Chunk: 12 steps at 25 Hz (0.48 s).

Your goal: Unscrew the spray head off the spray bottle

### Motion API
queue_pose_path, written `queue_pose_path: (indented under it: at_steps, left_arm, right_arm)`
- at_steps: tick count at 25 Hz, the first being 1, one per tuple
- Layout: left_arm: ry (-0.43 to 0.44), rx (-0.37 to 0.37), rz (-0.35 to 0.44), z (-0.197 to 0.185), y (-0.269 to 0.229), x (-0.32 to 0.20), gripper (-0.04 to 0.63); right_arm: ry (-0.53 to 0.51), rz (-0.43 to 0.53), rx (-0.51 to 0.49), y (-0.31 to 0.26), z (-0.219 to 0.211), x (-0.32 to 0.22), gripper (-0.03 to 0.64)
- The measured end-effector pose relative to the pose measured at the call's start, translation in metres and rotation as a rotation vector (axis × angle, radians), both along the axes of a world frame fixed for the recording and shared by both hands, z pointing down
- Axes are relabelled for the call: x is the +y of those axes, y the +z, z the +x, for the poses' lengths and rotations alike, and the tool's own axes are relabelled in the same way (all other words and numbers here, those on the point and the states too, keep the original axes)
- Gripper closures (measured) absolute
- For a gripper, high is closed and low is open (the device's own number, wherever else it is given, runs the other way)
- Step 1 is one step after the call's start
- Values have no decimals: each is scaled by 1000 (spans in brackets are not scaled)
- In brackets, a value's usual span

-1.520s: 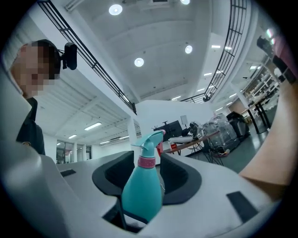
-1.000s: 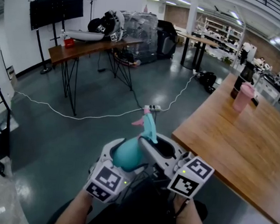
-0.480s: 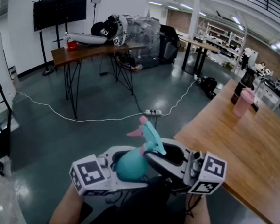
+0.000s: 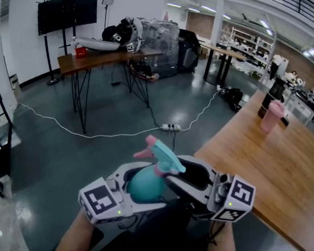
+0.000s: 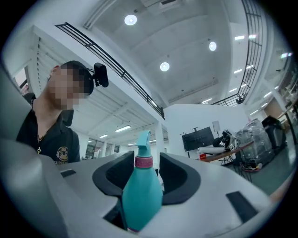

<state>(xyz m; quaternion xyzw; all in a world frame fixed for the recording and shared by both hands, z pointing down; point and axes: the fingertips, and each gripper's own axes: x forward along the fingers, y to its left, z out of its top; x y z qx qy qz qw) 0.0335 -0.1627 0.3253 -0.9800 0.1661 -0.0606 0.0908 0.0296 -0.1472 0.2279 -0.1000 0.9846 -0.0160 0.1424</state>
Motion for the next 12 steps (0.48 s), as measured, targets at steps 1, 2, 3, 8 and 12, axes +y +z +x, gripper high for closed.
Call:
queue_pose_path:
  at_steps: [1,2,3,8,12]
  left_arm:
    - [-38,3,15,-2,-1,-5,141]
    - [-75,6,23,-4,-2,-10,141]
    - [-114,7,22,-6,-2,-16,141]
    - [-301,-37,-20,-13,7,-40,141]
    - [-342,-53,-21,-11,14,-41,141]
  right_arm:
    - [25,-14,-7,1,3,-4,442]
    - [52,-29,-11,1,5,-8,442]
    - [80,-42,-10,2,7,-11,442]
    - [215,-80,38,10,-2,-21,442]
    - [309,-92,103,19,-10,-28,442]
